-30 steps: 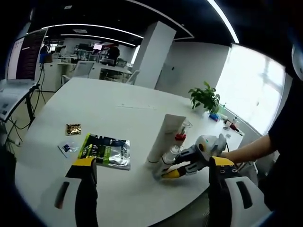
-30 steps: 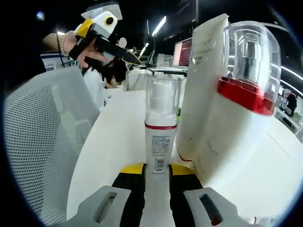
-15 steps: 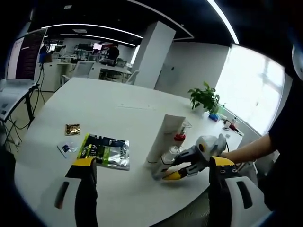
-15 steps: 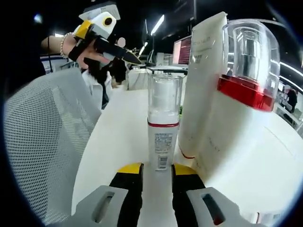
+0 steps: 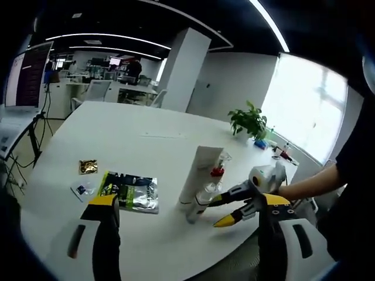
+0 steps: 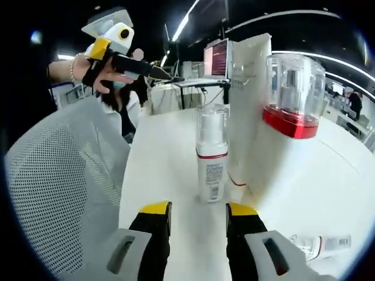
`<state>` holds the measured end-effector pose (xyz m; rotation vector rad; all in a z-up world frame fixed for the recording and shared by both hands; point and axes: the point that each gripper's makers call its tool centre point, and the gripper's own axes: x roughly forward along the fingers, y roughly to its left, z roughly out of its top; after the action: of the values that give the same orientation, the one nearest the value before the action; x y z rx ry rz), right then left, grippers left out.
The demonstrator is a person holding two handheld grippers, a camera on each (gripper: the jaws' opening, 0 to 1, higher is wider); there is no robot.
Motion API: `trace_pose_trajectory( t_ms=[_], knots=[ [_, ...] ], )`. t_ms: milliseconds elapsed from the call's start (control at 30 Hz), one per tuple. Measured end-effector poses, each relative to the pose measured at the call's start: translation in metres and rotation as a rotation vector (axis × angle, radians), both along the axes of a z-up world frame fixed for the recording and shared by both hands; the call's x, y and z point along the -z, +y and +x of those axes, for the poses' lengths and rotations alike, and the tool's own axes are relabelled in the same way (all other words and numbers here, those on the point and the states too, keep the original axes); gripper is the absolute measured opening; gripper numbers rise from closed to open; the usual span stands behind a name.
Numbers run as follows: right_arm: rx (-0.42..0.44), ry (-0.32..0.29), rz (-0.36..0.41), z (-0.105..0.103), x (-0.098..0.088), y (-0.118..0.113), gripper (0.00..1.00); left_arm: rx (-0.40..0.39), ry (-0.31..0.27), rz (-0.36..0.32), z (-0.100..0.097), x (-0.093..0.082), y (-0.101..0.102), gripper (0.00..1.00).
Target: Arrange the skincare products in the storage area until every visible bottle or jar stands upright without overlapping.
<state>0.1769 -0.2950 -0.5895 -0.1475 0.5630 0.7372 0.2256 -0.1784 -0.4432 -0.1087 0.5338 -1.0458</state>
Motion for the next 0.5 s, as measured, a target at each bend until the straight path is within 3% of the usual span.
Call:
trace_pose_trajectory(
  t_ms=[100, 167, 300, 500],
  knots=[
    [0.026, 0.005, 0.015, -0.007, -0.012, 0.002, 0.40, 0.002, 0.002, -0.008, -0.004, -0.002, 0.002, 0.93],
    [0.041, 0.041, 0.019, -0.013, -0.013, 0.002, 0.41, 0.007, 0.005, -0.011, -0.006, -0.003, 0.002, 0.92],
    [0.059, 0.049, 0.005, -0.022, -0.017, -0.001, 0.46, 0.021, 0.005, -0.006, -0.010, -0.003, 0.003, 0.92],
    [0.133, 0.018, 0.028, -0.030, -0.044, -0.002, 0.57, 0.028, 0.008, -0.013, -0.016, -0.005, 0.009, 0.92]
  ],
)
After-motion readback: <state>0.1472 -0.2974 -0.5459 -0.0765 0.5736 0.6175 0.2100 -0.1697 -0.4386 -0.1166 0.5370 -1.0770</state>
